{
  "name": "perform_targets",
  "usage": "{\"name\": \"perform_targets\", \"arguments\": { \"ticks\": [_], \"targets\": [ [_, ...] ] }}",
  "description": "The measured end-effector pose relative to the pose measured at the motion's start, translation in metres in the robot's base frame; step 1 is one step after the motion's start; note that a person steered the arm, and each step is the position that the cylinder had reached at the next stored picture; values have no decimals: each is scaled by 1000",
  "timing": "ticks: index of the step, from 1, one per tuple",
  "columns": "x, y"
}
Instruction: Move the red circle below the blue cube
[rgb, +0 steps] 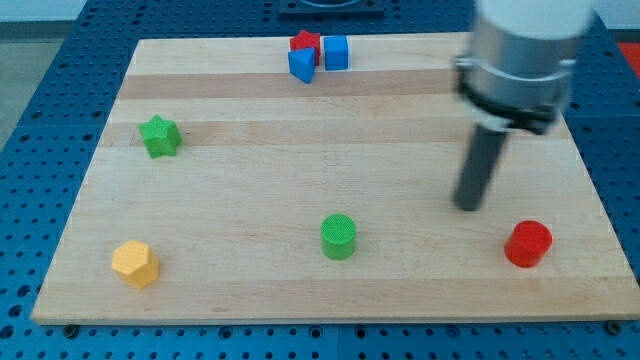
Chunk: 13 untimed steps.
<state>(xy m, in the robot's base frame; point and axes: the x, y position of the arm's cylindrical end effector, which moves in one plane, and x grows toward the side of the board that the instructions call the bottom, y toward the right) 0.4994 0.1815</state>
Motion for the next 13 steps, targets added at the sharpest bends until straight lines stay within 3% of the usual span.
{"name": "perform_targets", "arguments": {
  "ticks": [1, 2, 3, 4, 6, 7, 9, 10, 12, 13],
  "targets": [
    [1, 109],
    [28, 163],
    [76, 135],
    [80, 59],
    [5, -105],
    [-28, -148],
    [-105, -196],
    [-122, -196],
    [-43, -181],
    [-74, -159]
  ]
}}
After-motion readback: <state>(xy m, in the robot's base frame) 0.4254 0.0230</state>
